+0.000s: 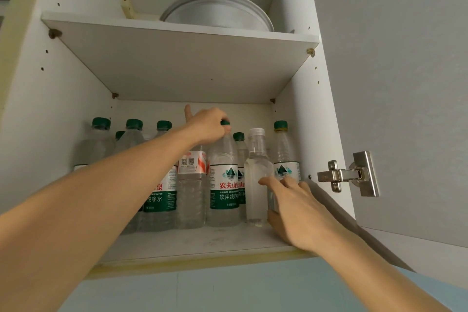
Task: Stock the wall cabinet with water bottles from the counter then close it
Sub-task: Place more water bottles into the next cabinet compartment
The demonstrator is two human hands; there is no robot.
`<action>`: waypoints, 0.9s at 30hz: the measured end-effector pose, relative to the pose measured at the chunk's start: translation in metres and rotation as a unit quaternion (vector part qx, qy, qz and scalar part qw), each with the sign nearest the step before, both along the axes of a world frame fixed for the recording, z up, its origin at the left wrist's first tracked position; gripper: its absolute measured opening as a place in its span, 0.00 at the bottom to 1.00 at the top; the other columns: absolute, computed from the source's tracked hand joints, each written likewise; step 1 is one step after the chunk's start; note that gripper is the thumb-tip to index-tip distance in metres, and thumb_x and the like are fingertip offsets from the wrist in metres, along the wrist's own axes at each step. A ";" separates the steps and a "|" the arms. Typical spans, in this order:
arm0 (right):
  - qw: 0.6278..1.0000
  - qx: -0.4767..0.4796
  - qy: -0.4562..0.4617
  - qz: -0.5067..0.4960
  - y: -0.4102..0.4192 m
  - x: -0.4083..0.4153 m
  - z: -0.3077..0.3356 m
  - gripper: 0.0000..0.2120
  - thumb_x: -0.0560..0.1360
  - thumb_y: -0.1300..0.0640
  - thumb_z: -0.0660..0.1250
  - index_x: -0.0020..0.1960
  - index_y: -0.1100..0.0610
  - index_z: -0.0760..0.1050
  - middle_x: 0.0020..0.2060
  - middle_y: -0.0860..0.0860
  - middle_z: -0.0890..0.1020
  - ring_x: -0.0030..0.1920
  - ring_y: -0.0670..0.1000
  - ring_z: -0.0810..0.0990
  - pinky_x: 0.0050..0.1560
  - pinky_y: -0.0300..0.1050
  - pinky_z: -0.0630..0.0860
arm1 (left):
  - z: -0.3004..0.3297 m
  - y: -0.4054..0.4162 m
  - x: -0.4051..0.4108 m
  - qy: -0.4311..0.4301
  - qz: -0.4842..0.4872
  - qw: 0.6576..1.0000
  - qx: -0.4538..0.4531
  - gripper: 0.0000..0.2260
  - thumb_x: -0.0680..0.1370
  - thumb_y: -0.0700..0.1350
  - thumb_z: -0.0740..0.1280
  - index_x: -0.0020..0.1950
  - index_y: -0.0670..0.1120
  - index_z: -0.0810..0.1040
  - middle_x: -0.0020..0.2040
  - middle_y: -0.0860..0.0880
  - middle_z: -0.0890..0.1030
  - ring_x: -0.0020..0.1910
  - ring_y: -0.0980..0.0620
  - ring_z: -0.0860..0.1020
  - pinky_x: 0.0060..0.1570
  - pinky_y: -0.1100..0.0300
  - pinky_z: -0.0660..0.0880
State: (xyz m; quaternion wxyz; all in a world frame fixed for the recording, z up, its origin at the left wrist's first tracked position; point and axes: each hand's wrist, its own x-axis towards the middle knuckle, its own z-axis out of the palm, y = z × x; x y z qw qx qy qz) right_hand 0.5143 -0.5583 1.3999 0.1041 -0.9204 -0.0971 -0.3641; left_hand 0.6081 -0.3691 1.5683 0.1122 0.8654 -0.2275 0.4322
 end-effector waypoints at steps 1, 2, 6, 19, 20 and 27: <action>1.000 -0.003 0.006 -0.001 0.001 0.001 0.000 0.32 0.80 0.57 0.62 0.79 0.41 0.54 0.69 0.50 0.67 0.69 0.55 0.63 0.63 0.53 0.73 | 0.000 0.001 0.000 -0.002 0.001 1.000 0.001 0.11 0.84 0.51 0.61 0.61 0.52 0.80 0.55 0.50 0.83 0.62 0.46 0.76 0.75 0.35 0.38; 1.000 -0.008 0.015 -0.002 0.001 0.002 0.001 0.33 0.79 0.57 0.62 0.79 0.41 0.53 0.69 0.50 0.68 0.69 0.56 0.63 0.64 0.53 0.73 | -0.001 0.001 0.001 -0.003 0.003 1.000 0.000 0.11 0.84 0.51 0.61 0.61 0.51 0.80 0.55 0.50 0.83 0.62 0.46 0.76 0.75 0.35 0.38; 0.998 -0.020 0.057 -0.006 0.002 0.004 0.006 0.35 0.78 0.56 0.63 0.80 0.42 0.52 0.72 0.52 0.68 0.73 0.58 0.60 0.69 0.56 0.70 | -0.005 0.001 0.003 -0.012 0.010 1.000 -0.013 0.11 0.84 0.52 0.61 0.61 0.52 0.80 0.51 0.52 0.81 0.62 0.45 0.76 0.76 0.34 0.42; 0.994 0.001 0.103 0.036 0.006 -0.001 0.010 0.35 0.79 0.59 0.64 0.82 0.45 0.54 0.75 0.51 0.66 0.77 0.58 0.56 0.76 0.53 0.62 | -0.036 -0.008 -0.003 -0.140 0.060 0.981 0.123 0.30 0.81 0.62 0.60 0.79 0.50 0.62 0.77 0.42 0.62 0.78 0.42 0.57 0.77 0.36 0.40; 0.996 0.010 0.081 0.027 0.006 -0.002 0.010 0.34 0.79 0.59 0.64 0.81 0.46 0.55 0.76 0.51 0.64 0.77 0.57 0.56 0.75 0.54 0.63 | -0.035 -0.011 -0.004 -0.147 0.057 0.977 0.143 0.30 0.81 0.62 0.61 0.79 0.50 0.62 0.78 0.42 0.61 0.79 0.42 0.56 0.77 0.36 0.40; 0.993 0.109 0.033 -0.023 -0.001 -0.001 0.006 0.39 0.78 0.66 0.63 0.82 0.50 0.47 0.79 0.52 0.49 0.78 0.59 0.55 0.74 0.52 0.62 | -0.010 -0.046 0.001 -0.058 0.067 0.982 0.167 0.26 0.82 0.63 0.55 0.77 0.52 0.65 0.70 0.45 0.76 0.75 0.41 0.66 0.75 0.32 0.37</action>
